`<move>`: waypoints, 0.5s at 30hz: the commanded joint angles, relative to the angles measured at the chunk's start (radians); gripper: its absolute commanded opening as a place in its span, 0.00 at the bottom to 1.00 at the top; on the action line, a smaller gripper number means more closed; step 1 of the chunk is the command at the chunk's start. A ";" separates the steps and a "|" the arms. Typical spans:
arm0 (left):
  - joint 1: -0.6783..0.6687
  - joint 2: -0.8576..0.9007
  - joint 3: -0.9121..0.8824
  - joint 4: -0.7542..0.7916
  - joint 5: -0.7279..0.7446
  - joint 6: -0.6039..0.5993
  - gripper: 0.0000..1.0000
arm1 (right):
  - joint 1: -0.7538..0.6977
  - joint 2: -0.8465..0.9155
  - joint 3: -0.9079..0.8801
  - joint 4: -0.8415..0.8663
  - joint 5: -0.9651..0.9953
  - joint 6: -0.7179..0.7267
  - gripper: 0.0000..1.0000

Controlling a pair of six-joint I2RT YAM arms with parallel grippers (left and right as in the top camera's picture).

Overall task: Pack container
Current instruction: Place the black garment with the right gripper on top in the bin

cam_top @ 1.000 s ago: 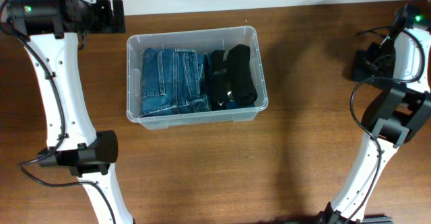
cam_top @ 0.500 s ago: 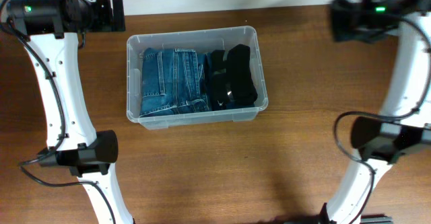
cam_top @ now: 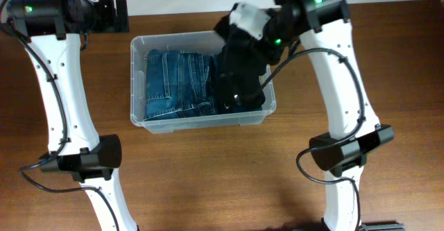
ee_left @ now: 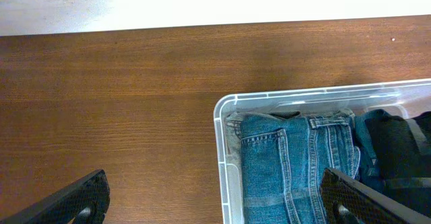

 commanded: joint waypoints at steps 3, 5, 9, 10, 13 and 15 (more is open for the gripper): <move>0.005 -0.005 0.011 0.005 0.008 0.005 0.99 | 0.036 0.012 -0.109 0.003 -0.016 -0.141 0.04; 0.005 -0.005 0.011 0.005 0.008 0.005 0.99 | 0.035 0.014 -0.161 0.004 -0.017 -0.166 0.04; 0.005 -0.005 0.011 0.005 0.008 0.005 1.00 | 0.034 0.014 -0.308 0.072 -0.017 -0.171 0.04; 0.005 -0.005 0.011 0.005 0.008 0.005 0.99 | 0.034 0.014 -0.348 0.098 -0.017 -0.171 0.04; 0.005 -0.005 0.011 0.005 0.008 0.005 1.00 | 0.034 0.014 -0.459 0.194 -0.016 -0.170 0.04; 0.005 -0.005 0.011 0.004 0.008 0.005 0.99 | 0.029 0.014 -0.538 0.272 -0.016 -0.169 0.05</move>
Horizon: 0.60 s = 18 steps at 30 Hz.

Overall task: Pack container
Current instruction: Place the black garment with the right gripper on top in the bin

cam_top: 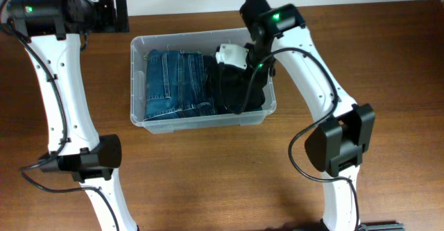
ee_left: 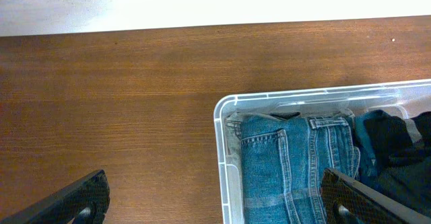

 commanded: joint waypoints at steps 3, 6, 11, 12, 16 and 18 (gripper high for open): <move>0.005 -0.005 0.011 0.003 0.008 0.005 0.99 | -0.027 0.003 -0.097 0.083 -0.016 -0.005 0.16; 0.005 -0.005 0.011 0.004 0.008 0.005 0.99 | -0.055 -0.009 -0.054 0.074 -0.015 0.056 0.28; 0.005 -0.005 0.011 0.010 0.008 0.005 0.99 | -0.073 -0.055 0.126 0.067 -0.015 0.245 0.84; 0.005 -0.005 0.011 0.010 0.008 0.005 0.99 | -0.072 -0.058 0.175 0.063 -0.016 0.274 0.89; 0.005 -0.005 0.011 0.010 0.008 0.005 0.99 | -0.064 -0.058 0.363 0.026 -0.016 0.338 0.99; 0.005 -0.005 0.011 0.010 0.008 0.005 0.99 | -0.064 -0.058 0.413 0.024 -0.016 0.371 0.99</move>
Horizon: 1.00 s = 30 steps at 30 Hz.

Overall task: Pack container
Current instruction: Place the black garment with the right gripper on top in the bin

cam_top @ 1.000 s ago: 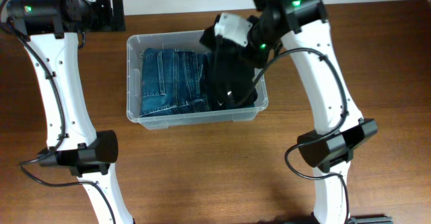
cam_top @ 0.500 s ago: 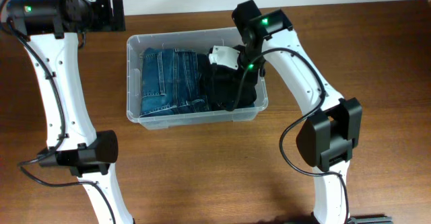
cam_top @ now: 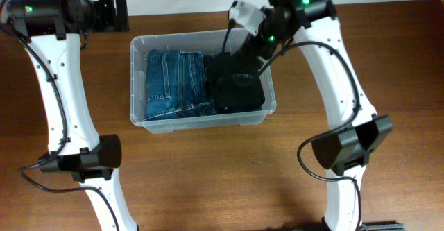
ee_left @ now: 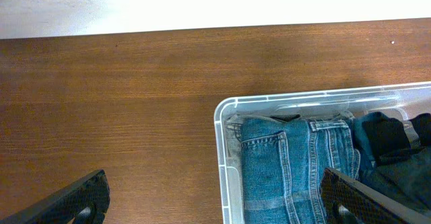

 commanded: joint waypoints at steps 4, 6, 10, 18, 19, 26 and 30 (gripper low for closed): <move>0.005 -0.005 0.011 0.002 0.008 0.005 1.00 | 0.005 -0.045 0.183 -0.004 0.001 0.171 0.99; 0.005 -0.005 0.011 0.002 0.008 0.005 0.99 | 0.005 -0.045 0.233 -0.004 0.001 0.258 0.98; 0.005 -0.005 0.011 0.002 0.008 0.005 0.99 | 0.005 -0.049 0.328 -0.008 0.001 0.376 0.98; 0.005 -0.005 0.011 0.002 0.008 0.005 0.99 | -0.007 -0.087 0.589 -0.224 0.000 0.504 0.98; 0.005 -0.005 0.011 0.002 0.008 0.005 1.00 | -0.006 -0.103 0.605 -0.253 -0.008 0.508 0.98; 0.005 -0.005 0.011 0.002 0.008 0.005 0.99 | -0.007 -0.114 0.605 -0.304 0.029 0.507 0.98; 0.005 -0.005 0.011 0.002 0.008 0.005 0.99 | -0.008 -0.169 0.605 -0.304 0.081 0.506 0.98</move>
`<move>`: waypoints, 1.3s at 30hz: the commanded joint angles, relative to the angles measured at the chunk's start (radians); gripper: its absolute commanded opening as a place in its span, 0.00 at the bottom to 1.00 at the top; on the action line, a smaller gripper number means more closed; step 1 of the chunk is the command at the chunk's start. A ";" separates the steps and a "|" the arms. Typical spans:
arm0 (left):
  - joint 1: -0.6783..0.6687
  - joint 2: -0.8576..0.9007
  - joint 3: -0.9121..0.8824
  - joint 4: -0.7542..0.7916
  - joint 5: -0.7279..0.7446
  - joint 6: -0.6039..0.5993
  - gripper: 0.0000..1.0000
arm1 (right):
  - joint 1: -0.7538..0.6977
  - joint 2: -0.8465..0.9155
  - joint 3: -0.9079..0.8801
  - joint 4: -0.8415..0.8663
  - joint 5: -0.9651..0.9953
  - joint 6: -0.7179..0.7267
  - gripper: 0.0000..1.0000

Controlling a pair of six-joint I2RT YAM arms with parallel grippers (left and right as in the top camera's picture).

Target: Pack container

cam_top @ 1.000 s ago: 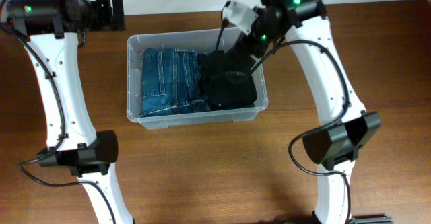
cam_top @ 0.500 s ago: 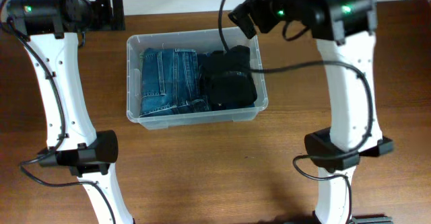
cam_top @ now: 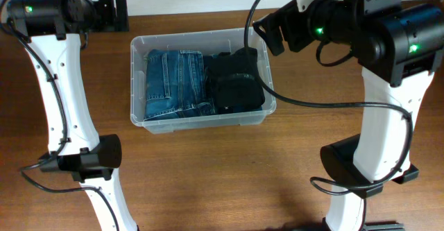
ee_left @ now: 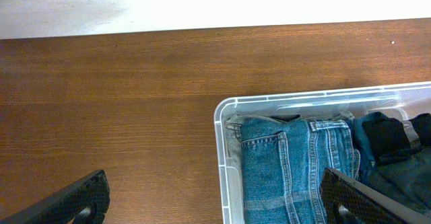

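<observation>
A clear plastic container (cam_top: pixel 202 123) stands at the table's back middle. Folded blue jeans (cam_top: pixel 175 82) fill its left half and a folded black garment (cam_top: pixel 236 82) lies in its right half. My right gripper (cam_top: pixel 267 33) hangs high above the container's back right corner, apart from the garment, and its jaws are not readable. My left gripper (cam_top: pixel 119 14) stays at the back left, open wide. In the left wrist view its fingers (ee_left: pixel 81 197) straddle the container's left rim (ee_left: pixel 222 157), above the jeans (ee_left: pixel 289 163), with nothing between them.
Brown wooden table (cam_top: pixel 208 182) all round the container. The right arm's large body (cam_top: pixel 388 30) looms over the back right. Both arm bases (cam_top: pixel 83 158) stand at the front left and front right. A white wall edge (ee_left: pixel 202 2) runs behind the table.
My right gripper was low at the black garment inside the container. It is now raised up and off to the back right, and the garment lies flat in the bin. The left arm is unmoved.
The black garment first hung bunched under my right gripper over the bin's right side, spilling toward the front rim. Then the gripper was down in the bin on it, then at the bin's back right with the garment settled. Now the gripper is clear.
</observation>
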 commanded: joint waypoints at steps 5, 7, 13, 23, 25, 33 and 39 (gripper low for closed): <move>0.005 -0.005 0.011 0.002 0.008 0.005 0.99 | 0.006 -0.217 -0.010 -0.006 0.172 0.011 0.98; 0.005 -0.005 0.011 0.002 0.008 0.005 0.99 | 0.019 -0.352 -0.130 0.007 0.228 0.011 0.98; 0.005 -0.005 0.011 0.002 0.008 0.005 1.00 | -0.010 -0.652 -0.564 0.256 0.236 0.012 0.98; 0.005 -0.005 0.011 0.002 0.008 0.005 0.99 | -0.226 -1.371 -1.891 1.098 0.090 0.012 0.98; 0.005 -0.005 0.011 0.002 0.008 0.005 0.99 | -0.261 -1.486 -2.081 1.193 0.041 0.012 0.98; 0.005 -0.005 0.011 0.002 0.008 0.005 0.99 | -0.324 -1.920 -2.695 1.480 -0.016 0.012 0.98; 0.005 -0.005 0.011 0.002 0.008 0.005 0.99 | -0.324 -2.052 -2.892 1.575 -0.012 0.012 0.98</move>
